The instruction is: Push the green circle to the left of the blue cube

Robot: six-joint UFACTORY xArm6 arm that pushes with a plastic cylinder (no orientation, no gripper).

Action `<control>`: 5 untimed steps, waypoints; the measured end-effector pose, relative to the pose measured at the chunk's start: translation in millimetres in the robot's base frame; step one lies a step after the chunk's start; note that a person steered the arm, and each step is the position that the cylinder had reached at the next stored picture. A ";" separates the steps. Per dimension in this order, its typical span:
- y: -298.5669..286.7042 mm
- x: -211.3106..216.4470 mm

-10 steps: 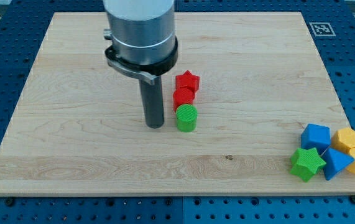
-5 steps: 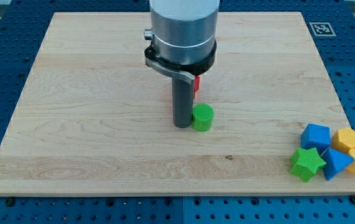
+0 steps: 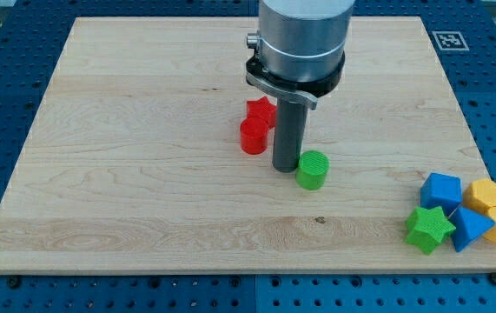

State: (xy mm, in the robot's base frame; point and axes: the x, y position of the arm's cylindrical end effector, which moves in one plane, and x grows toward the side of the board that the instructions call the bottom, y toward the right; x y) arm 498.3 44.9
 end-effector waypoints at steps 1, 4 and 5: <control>0.2 0.3; 6.7 5.4; 14.9 5.4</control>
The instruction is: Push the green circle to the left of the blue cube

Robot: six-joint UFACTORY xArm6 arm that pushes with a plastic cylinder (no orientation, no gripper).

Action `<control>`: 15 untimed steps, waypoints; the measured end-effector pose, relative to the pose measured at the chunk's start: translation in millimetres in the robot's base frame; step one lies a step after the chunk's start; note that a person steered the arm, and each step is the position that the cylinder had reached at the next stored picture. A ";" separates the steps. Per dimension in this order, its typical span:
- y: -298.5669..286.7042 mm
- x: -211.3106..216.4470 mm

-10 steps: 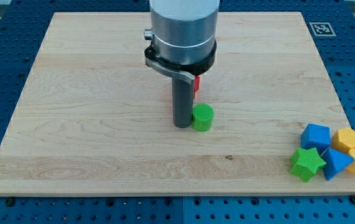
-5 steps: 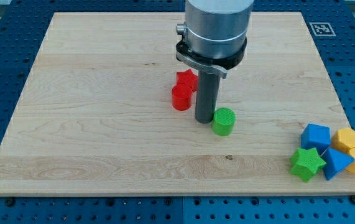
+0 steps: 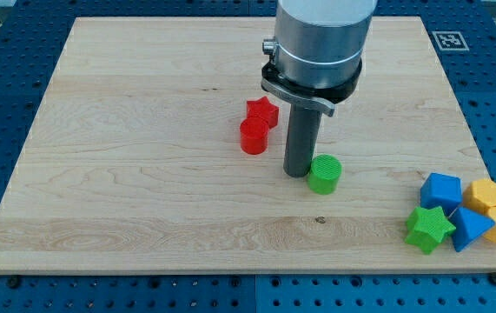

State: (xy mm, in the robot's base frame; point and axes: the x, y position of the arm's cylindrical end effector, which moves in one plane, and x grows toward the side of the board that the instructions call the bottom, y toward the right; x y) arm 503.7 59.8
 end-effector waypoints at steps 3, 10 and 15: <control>22.3 0.4; 37.6 25.2; 35.9 37.2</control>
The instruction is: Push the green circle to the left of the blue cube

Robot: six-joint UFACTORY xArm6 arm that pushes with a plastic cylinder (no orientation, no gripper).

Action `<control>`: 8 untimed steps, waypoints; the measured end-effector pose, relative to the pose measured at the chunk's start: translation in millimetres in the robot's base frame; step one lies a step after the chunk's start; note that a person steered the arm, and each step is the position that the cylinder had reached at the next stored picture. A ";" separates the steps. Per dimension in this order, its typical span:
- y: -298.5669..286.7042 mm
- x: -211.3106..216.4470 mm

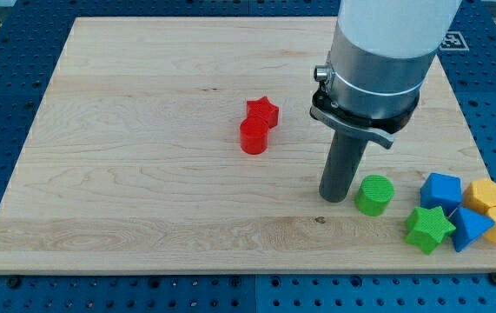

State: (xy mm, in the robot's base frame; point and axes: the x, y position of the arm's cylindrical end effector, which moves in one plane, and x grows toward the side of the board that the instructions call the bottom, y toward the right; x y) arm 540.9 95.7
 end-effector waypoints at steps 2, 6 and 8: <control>28.8 0.3; 25.9 -0.5; 13.7 -1.5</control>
